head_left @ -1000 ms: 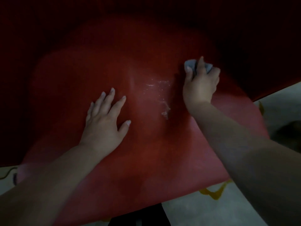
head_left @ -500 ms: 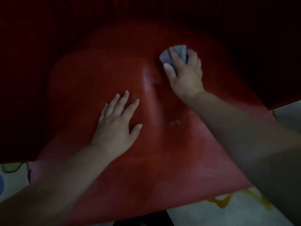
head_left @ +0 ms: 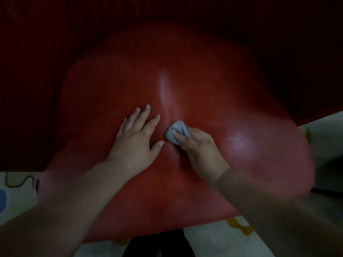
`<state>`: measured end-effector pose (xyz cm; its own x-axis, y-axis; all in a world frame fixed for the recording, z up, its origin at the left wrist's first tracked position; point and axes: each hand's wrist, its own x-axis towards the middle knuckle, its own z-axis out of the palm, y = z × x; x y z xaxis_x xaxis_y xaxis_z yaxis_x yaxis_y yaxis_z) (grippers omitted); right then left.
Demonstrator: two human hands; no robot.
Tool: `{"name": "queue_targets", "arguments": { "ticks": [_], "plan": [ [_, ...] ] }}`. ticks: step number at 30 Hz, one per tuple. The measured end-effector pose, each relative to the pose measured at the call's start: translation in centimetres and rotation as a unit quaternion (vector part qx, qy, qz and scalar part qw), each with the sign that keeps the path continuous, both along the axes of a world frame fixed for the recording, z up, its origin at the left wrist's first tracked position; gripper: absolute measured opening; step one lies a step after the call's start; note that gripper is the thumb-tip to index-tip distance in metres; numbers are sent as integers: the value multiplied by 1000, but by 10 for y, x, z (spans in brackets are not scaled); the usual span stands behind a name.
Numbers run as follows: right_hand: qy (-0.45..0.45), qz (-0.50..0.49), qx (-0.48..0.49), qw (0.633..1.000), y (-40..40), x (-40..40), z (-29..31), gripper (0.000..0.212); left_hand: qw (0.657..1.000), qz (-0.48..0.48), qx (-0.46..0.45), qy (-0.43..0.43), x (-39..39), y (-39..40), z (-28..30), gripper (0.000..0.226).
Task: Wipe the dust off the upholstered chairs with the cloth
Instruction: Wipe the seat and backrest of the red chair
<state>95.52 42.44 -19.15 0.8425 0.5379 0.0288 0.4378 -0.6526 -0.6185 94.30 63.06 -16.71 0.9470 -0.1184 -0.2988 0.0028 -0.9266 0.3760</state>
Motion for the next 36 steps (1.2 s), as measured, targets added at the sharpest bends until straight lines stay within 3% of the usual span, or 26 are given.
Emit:
{"name": "queue_targets", "arguments": {
  "ticks": [4,8,11,14,21,28,30,33,36],
  "plan": [
    [46,-53,-8,997,-14,-19,17,40,1000,2,5,22,-18,-1,8,70],
    [43,-235,52,970,-4,46,35,44,999,19,12,41,-34,8,16,69],
    [132,-158,0,978,14,84,30,48,998,24,24,51,-43,10,16,70],
    [104,-93,-120,983,24,75,12,48,998,21,30,41,-43,9,11,72],
    [32,-109,-106,988,16,-21,4,46,999,-3,39,30,-50,10,3,74],
    [89,-122,-158,976,15,-102,17,48,998,-26,31,51,-77,13,28,72],
    [163,-135,-110,971,12,-118,34,46,997,-31,32,57,-85,19,46,72],
    [258,-234,26,937,12,-120,76,44,996,-30,47,64,-95,31,78,71],
    [272,-310,50,910,14,-110,121,68,996,-22,59,63,-104,41,112,70]
  ]
}}
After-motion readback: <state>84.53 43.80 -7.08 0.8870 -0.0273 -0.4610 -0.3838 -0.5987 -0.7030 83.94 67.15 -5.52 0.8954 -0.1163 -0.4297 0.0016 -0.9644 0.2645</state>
